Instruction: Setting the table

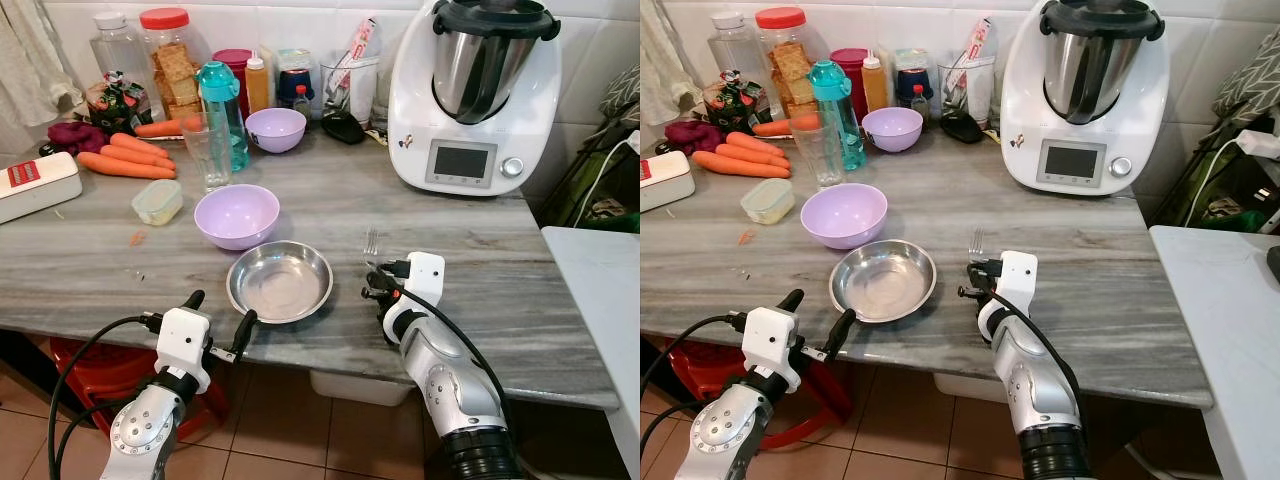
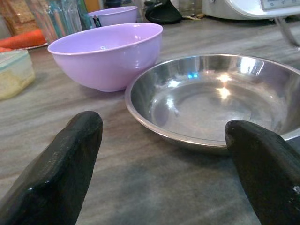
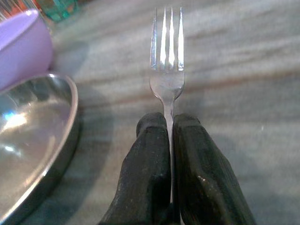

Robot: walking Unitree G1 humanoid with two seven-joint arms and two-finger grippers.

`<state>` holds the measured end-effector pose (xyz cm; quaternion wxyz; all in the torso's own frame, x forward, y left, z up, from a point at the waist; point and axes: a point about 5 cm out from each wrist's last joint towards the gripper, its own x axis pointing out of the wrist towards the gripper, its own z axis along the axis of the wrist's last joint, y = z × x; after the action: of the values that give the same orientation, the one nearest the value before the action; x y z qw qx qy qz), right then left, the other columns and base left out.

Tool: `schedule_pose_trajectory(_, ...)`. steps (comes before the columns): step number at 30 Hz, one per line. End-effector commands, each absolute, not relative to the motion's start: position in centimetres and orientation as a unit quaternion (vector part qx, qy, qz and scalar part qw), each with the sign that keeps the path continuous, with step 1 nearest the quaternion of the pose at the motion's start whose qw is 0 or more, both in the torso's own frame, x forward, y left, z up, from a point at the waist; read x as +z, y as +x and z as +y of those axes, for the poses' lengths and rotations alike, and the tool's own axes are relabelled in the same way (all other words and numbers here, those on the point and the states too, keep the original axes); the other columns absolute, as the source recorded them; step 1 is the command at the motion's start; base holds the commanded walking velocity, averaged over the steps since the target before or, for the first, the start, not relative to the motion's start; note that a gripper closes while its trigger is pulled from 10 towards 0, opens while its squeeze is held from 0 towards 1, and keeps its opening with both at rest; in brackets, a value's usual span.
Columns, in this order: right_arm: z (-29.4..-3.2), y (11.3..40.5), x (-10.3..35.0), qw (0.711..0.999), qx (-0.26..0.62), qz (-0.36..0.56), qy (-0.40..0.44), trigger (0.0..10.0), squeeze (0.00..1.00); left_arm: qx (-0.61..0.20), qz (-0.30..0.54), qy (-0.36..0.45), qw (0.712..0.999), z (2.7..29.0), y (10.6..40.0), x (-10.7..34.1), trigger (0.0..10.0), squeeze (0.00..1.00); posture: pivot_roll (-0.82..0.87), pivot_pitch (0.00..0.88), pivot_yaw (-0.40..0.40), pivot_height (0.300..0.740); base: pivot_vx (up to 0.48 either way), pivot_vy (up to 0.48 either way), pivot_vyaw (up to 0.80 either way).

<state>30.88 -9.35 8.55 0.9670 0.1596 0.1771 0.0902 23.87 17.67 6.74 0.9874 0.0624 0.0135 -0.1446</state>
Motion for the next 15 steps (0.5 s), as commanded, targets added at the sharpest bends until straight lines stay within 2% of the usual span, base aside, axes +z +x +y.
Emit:
schedule_pose_trajectory(1, -8.6, 31.17, 8.68, 0.964, 0.097, 0.19, 0.156, 10.0, 0.0, -0.154, 0.012, 0.06, 0.986, 17.45, 23.97, 6.72, 10.0, 0.0, 0.0, 0.0, 0.007, 0.74, 0.0, 0.0, 0.0)
schedule_pose_trajectory(15, -8.36, 31.7, 7.97, 0.963, 0.075, 0.207, 0.156, 10.0, 0.0, -0.175, 0.015, 0.053, 0.983, 17.24, 23.8, 6.24, 10.0, 0.0, -0.01, 0.0, 0.008, 0.74, 0.0, 0.0, 0.0)
